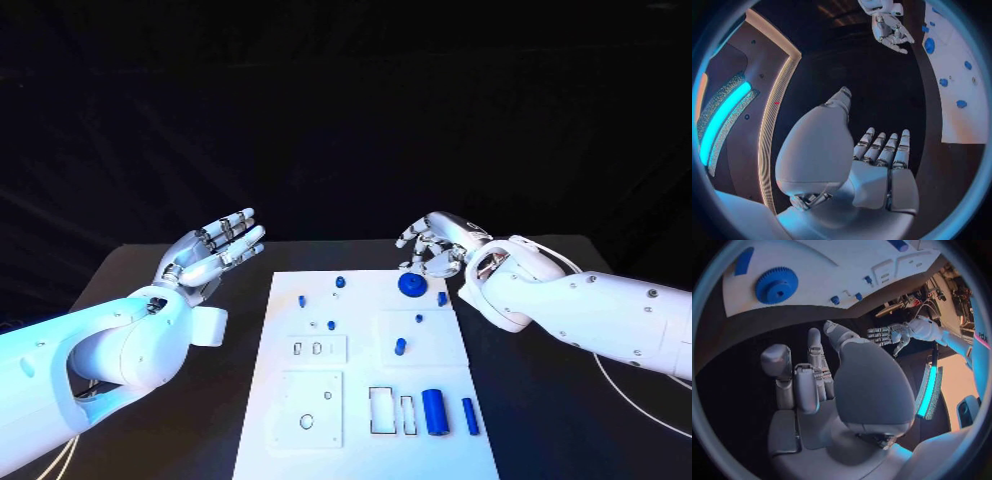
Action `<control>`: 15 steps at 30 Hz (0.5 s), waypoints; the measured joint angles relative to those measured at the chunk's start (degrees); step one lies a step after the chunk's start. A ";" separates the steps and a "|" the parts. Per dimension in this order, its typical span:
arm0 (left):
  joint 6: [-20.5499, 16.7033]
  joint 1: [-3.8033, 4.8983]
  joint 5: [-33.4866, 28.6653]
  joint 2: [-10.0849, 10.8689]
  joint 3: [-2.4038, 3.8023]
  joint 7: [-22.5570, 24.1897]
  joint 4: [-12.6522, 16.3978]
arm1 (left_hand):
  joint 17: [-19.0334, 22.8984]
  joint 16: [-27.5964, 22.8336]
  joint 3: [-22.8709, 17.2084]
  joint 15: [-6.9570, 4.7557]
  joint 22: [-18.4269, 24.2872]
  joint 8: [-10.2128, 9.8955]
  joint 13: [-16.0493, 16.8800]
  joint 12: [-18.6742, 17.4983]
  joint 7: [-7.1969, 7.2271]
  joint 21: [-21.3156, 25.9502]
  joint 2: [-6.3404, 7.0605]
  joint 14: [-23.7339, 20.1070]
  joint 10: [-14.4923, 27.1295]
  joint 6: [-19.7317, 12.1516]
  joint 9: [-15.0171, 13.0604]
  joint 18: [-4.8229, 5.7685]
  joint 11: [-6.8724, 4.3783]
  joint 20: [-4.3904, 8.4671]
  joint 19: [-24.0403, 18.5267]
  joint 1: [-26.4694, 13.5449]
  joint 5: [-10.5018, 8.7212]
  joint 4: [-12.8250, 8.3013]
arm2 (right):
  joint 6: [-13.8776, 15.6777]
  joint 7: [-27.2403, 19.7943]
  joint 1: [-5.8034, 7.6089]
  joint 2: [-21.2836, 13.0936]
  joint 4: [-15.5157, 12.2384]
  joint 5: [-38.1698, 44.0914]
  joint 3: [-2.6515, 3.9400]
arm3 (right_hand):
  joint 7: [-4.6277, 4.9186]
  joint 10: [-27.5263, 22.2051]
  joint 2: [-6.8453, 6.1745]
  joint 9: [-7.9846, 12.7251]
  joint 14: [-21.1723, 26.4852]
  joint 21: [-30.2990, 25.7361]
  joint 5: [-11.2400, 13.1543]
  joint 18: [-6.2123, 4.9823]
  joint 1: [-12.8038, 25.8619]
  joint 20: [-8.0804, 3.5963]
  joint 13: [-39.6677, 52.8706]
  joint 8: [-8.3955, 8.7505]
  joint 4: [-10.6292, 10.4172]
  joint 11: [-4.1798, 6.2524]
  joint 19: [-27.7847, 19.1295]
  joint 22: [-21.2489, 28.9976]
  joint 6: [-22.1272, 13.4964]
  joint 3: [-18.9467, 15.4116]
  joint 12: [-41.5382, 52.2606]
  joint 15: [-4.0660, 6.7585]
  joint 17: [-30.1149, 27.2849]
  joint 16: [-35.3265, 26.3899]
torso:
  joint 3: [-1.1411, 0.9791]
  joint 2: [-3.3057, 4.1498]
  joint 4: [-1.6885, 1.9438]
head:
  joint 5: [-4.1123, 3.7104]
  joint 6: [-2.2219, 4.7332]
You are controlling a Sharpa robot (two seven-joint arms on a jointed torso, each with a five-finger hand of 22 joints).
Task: Assemble the parts on the task board
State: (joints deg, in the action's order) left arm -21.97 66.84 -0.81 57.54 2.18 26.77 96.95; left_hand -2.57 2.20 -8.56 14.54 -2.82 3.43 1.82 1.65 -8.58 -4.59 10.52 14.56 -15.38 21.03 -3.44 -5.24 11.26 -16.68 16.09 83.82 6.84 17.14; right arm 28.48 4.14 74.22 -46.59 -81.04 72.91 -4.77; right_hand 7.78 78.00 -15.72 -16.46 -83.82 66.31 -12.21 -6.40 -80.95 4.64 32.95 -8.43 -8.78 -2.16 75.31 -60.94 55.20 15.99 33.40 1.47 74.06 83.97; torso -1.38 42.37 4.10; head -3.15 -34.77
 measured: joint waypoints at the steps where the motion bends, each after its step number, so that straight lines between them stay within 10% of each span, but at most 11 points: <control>1: 0.01 0.00 0.00 -0.02 0.00 0.00 -0.09 | 0.00 0.00 0.00 0.00 0.00 0.00 0.00 0.00 0.00 0.00 0.00 0.00 0.00 0.00 0.00 0.00 0.00 0.00 0.00 0.00 0.00 0.00 | -0.58 -0.05 0.03 -0.25 0.20 -0.49 0.00 | 0.23 -0.64 0.96 -0.49 -0.13 1.49 -0.13 0.21 -0.96 0.09 12.64 -0.62 -0.80 -0.31 0.78 -2.02 -1.24 -2.22 10.01 -0.56 0.50 1.08 | -0.03 -0.03 -0.04 | -0.08 -0.08; 4: 0.08 0.00 0.00 -0.11 0.00 0.00 -0.35 | 0.00 0.00 0.00 0.00 0.00 0.00 0.00 0.00 0.00 0.00 0.00 0.00 0.00 0.00 0.00 0.00 0.00 0.00 0.00 0.00 0.00 0.00 | -2.72 0.01 0.10 -0.84 0.88 -1.37 0.00 | 1.22 2.19 2.79 -1.47 -0.06 6.04 -0.13 1.16 -2.79 1.10 39.28 -2.40 -4.07 -1.79 3.43 -7.92 -3.67 -7.12 40.91 -1.00 0.90 3.24 | -0.04 -0.07 -0.10 | -0.27 -0.15; 15: 0.34 -0.01 -0.01 -0.24 -0.01 0.05 -0.70 | 0.00 0.00 0.00 0.00 0.01 0.00 0.00 0.00 0.00 0.00 0.00 0.00 0.00 0.00 0.00 0.00 0.00 0.00 0.00 0.00 0.00 0.00 | -8.67 3.06 -0.09 0.07 4.08 -2.05 -0.14 | 1.86 5.89 3.95 -2.22 -0.21 11.58 -0.43 2.02 -4.71 1.72 42.01 -4.01 -7.49 -2.40 6.46 -14.01 -5.09 -10.54 52.42 -1.67 0.90 5.16 | -0.07 -0.09 -0.03 | -0.56 -0.32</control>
State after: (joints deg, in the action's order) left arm -21.62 66.83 -0.82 57.30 2.17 26.82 96.26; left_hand -2.57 2.19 -8.56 14.54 -2.81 3.43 1.82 1.65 -8.58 -4.59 10.52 14.56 -15.38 21.03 -3.43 -5.24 11.26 -16.68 16.08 83.82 6.84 17.14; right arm 19.81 7.20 74.14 -46.52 -76.96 70.86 -4.90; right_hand 9.64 83.90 -11.77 -18.67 -84.02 77.89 -12.64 -4.37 -85.67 6.36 74.96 -12.45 -16.26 -4.56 81.77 -74.95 50.11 5.45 85.83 -0.21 74.95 89.13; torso -1.45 42.28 4.06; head -3.71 -35.10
